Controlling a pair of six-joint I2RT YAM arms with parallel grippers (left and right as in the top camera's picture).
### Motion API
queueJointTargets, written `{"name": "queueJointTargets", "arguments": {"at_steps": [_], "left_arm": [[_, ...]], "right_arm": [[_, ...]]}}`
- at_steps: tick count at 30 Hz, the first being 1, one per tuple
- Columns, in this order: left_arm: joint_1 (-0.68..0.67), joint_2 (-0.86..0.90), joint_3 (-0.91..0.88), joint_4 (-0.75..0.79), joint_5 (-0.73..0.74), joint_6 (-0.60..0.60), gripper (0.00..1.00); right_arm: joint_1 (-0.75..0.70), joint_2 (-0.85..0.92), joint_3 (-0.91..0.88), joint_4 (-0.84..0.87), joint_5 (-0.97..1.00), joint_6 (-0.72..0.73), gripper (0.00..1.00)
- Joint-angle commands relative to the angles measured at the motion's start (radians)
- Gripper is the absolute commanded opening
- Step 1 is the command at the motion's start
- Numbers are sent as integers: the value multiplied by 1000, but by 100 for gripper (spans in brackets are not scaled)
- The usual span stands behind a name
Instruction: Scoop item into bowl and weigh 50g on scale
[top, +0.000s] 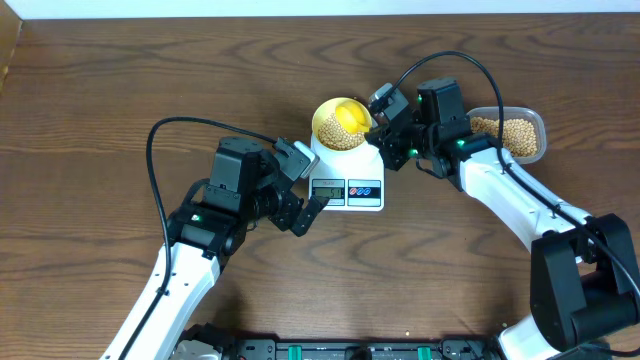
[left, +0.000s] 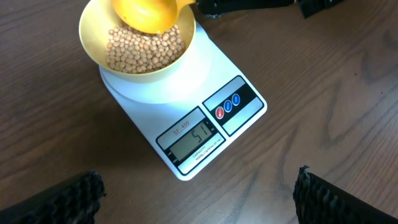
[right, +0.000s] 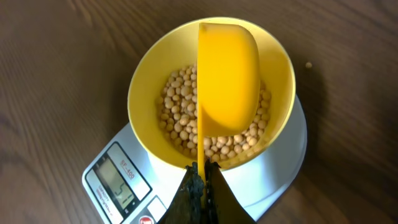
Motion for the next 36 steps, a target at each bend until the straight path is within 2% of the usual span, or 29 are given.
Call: {"name": "queueJointTargets", "arguments": {"at_steps": [1, 30, 36], "left_arm": [[3, 6, -11, -3, 10, 20, 100], [3, 6, -11, -3, 10, 21, 100], [3, 6, -11, -3, 10, 20, 100]], "right_arm": [[-7, -24, 20, -6, -8, 10, 1], [31, -24, 20, -1, 73, 10, 1], [39, -24, 20, 6, 74, 10, 8]]}}
